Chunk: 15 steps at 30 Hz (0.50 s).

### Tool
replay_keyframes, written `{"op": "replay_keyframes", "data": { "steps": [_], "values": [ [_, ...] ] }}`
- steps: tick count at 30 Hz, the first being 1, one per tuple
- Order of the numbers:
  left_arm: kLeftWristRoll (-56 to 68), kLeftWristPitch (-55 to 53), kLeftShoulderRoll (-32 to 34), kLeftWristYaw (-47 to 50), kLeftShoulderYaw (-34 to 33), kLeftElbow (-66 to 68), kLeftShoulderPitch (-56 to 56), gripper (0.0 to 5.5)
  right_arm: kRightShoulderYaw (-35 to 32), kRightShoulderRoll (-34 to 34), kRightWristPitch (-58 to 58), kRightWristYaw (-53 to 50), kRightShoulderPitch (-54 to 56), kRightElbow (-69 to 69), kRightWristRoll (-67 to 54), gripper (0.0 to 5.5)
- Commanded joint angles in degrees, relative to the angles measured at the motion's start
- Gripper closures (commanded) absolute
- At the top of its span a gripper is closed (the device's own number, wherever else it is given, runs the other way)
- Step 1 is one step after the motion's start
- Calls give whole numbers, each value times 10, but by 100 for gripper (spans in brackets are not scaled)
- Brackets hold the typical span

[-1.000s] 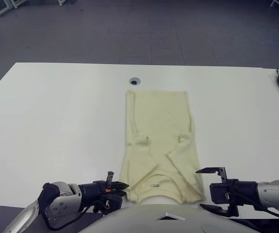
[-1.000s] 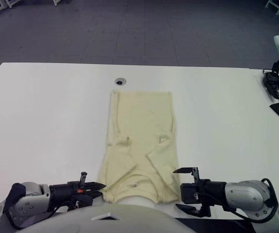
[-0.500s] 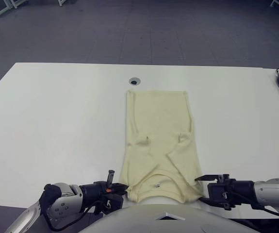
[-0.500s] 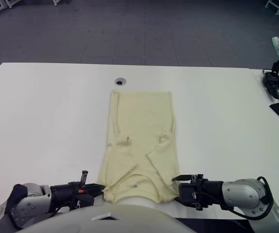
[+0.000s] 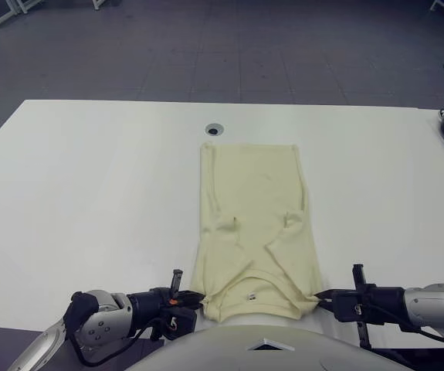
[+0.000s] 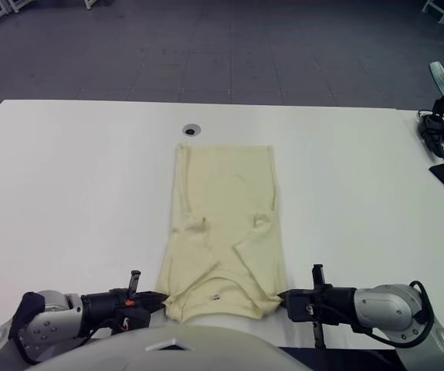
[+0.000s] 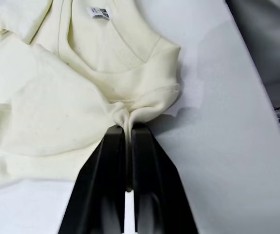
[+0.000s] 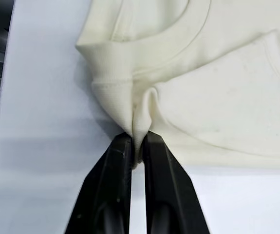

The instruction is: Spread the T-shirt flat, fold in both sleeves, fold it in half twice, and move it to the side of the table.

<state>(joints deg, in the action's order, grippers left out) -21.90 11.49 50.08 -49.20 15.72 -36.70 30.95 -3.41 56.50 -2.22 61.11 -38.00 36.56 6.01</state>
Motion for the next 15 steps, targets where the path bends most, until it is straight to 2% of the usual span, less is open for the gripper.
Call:
{"op": "replay_keyframes", "data": {
  "steps": [1,5,12,15],
  "values": [
    [28,3,22,-19,-9,9,-9,550,-8,11,-3,6,2,5,-10,544],
    [102,-4,45,-43,-53,-5,-12,550,-41,28,-2,35,-9,32,-42,544],
    [337,-19,113,-139,-194,-41,24,550,-165,77,-18,147,-18,96,-161,544],
    [398,-31,128,-179,-244,-56,50,550,-220,94,-47,197,-8,122,-229,544]
  ]
}}
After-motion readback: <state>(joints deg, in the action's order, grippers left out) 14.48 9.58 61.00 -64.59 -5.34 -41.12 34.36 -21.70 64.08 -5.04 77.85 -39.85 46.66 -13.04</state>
